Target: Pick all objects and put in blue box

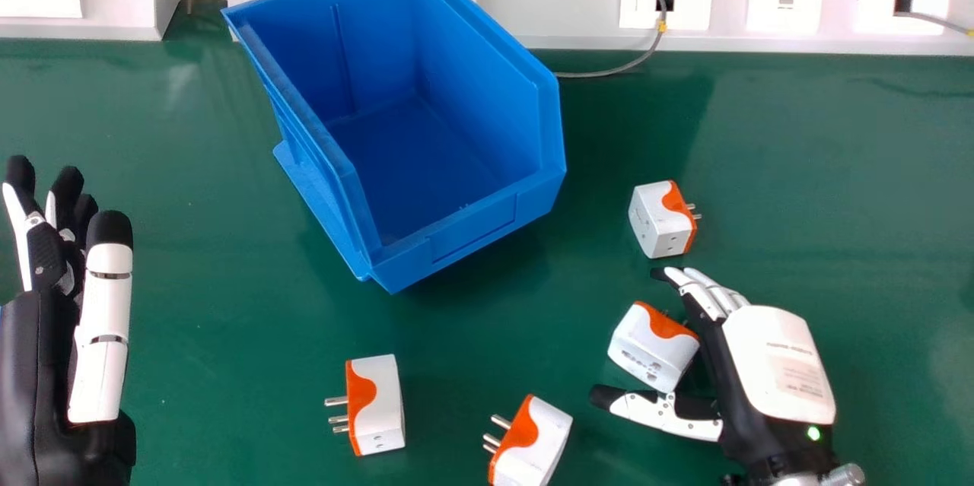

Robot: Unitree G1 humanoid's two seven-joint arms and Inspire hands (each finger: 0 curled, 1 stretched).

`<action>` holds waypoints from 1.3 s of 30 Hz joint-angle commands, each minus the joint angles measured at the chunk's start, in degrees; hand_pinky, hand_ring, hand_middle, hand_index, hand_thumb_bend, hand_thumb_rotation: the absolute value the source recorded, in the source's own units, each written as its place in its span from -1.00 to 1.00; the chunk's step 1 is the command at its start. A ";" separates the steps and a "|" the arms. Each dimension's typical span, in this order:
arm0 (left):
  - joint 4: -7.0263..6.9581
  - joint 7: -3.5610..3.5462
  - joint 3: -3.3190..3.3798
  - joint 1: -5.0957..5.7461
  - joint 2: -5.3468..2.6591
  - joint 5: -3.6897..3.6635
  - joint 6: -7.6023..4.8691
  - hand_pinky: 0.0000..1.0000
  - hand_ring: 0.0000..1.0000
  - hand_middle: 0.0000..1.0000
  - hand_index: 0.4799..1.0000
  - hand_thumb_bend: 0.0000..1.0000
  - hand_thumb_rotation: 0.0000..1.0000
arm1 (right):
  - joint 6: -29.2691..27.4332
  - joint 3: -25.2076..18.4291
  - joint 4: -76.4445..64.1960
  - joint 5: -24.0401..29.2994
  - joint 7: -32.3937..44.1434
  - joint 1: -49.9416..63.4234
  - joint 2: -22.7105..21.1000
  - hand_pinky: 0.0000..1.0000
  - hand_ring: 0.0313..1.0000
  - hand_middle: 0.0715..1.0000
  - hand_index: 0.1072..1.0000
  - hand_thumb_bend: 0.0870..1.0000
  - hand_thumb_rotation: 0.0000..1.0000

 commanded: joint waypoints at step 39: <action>-3.90 0.06 0.24 2.24 0.35 -0.70 0.35 1.00 1.00 1.00 1.00 0.05 0.61 | 8.51 6.58 7.31 -1.15 6.17 -6.58 -12.87 0.25 0.50 0.59 0.54 0.50 -0.05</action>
